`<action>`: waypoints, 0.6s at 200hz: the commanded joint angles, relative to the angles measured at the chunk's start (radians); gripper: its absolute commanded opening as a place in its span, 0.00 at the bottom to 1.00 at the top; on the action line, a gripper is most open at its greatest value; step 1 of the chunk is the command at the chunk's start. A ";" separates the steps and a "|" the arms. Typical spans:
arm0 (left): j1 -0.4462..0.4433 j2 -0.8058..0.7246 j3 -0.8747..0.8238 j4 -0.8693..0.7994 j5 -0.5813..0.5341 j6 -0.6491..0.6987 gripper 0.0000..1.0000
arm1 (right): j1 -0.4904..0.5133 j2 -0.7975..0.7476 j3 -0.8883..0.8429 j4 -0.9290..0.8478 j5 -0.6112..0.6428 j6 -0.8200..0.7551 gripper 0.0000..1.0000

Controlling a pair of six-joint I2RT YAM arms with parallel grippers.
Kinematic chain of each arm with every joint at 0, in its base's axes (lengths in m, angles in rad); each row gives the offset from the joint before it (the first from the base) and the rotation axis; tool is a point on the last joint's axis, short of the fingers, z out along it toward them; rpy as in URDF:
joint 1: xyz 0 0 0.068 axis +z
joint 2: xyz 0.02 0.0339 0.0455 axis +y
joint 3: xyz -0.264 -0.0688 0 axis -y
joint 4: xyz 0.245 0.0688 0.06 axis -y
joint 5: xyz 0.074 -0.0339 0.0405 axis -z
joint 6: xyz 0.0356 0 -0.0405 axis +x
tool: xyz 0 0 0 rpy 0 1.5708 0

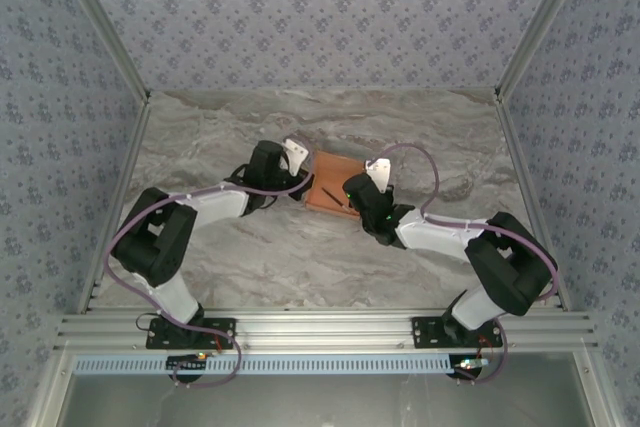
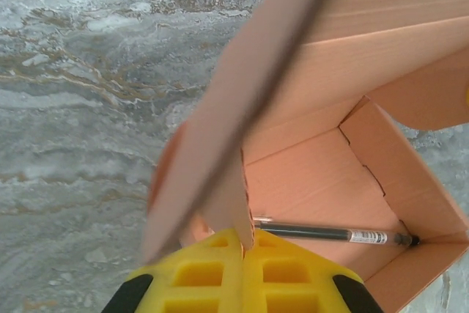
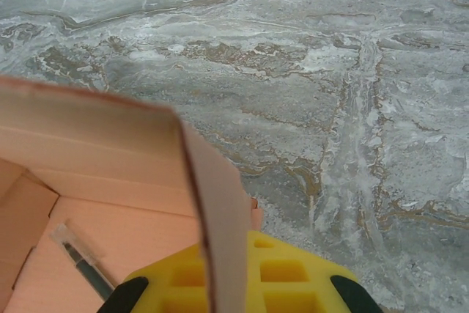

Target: Fold the paper box

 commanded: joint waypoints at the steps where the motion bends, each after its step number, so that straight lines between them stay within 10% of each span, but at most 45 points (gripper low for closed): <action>1: -0.061 -0.018 -0.041 0.113 -0.054 -0.040 0.00 | 0.003 0.016 0.036 -0.002 -0.029 -0.013 0.07; 120: -0.136 -0.015 -0.213 0.263 -0.280 -0.074 0.00 | 0.025 0.024 -0.033 0.010 -0.059 0.097 0.07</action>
